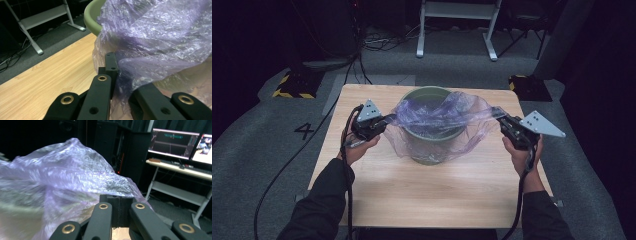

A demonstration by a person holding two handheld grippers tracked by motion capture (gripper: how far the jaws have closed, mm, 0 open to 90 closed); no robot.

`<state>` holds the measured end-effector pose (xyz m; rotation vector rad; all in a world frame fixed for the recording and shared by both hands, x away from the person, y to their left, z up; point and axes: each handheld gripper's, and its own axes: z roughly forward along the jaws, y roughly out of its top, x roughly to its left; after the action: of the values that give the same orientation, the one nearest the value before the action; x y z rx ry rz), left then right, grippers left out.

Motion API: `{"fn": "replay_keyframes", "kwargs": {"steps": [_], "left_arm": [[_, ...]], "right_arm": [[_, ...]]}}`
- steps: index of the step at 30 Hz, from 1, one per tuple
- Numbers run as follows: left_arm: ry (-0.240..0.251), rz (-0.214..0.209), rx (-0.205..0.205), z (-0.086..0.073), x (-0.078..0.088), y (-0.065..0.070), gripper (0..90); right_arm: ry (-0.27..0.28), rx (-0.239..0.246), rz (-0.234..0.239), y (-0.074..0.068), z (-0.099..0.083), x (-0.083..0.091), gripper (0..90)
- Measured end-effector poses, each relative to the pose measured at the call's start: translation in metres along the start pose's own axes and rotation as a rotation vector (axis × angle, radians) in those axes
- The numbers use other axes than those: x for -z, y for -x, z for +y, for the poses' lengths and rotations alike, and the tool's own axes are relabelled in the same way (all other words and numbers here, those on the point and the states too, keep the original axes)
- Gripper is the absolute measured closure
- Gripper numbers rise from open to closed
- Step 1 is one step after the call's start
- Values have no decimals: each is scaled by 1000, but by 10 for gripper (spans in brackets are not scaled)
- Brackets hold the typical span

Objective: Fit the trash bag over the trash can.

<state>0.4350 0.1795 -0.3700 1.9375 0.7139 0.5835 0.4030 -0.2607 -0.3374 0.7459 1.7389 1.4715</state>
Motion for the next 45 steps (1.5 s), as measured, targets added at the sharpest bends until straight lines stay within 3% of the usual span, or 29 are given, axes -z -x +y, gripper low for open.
{"fn": "replay_keyframes", "kwargs": {"steps": [2,8,12,17,22,27,34,36,37,40,45], "left_arm": [[-6,0,7,2,-3,-4,896],[-44,-11,12,0,-17,-9,897],[-53,-31,50,-5,-25,-13,896],[-105,-33,53,-10,-35,-15,896],[-130,-48,58,-17,-39,-15,894],[-185,-51,47,-27,-45,-14,893],[-201,-70,35,-32,-46,-11,891],[-198,-48,33,-32,-43,-11,829],[-188,-35,40,-33,-40,-11,745],[-124,-77,47,-36,-27,-12,601],[-72,-39,62,-39,-1,-13,336]], "right_arm": [[-11,-12,-4,4,3,-8,900],[-120,-64,-22,17,0,-41,900],[-181,-85,-17,17,-7,-59,900],[-254,-94,-27,15,-17,-76,900],[-296,-122,-7,16,-29,-85,900],[-342,-119,5,13,-39,-90,900],[-374,-143,38,11,-55,-92,900],[-375,-141,53,10,-59,-92,900],[-370,-135,53,9,-59,-91,875],[-324,-102,35,7,-57,-84,799],[-283,-31,5,5,-48,-66,575]]}}
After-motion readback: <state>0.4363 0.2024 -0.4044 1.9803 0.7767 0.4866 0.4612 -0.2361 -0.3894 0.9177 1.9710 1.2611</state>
